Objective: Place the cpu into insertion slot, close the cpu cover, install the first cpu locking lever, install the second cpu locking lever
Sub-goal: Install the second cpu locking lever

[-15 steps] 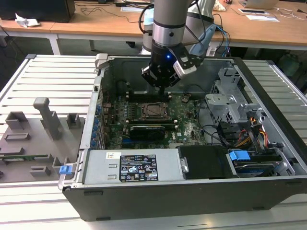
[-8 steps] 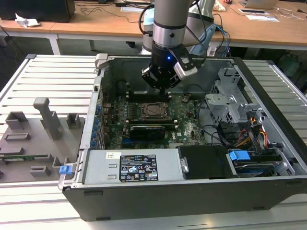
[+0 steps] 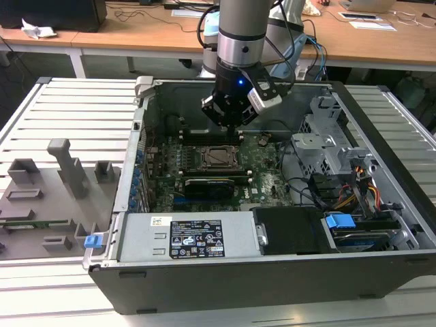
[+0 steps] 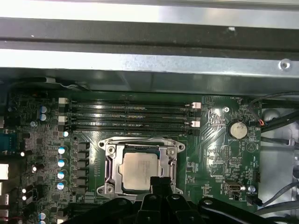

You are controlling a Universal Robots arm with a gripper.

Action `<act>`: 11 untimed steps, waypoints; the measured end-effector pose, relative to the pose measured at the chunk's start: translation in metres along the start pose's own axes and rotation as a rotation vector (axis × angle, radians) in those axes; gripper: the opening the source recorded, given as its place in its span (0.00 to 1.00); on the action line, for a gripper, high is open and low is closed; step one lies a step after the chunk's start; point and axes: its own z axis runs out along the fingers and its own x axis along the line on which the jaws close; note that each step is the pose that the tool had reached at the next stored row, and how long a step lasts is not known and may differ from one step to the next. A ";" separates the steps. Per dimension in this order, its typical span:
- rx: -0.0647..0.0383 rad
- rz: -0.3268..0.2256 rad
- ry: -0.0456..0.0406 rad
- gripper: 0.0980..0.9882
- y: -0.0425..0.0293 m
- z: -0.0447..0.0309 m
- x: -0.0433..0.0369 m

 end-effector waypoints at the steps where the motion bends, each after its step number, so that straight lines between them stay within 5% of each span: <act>1: 0.000 0.000 0.0001 0.01 -0.0005 -0.0001 0.0000; 11: 0.000 0.000 0.0002 0.01 -0.0085 -0.0002 0.0002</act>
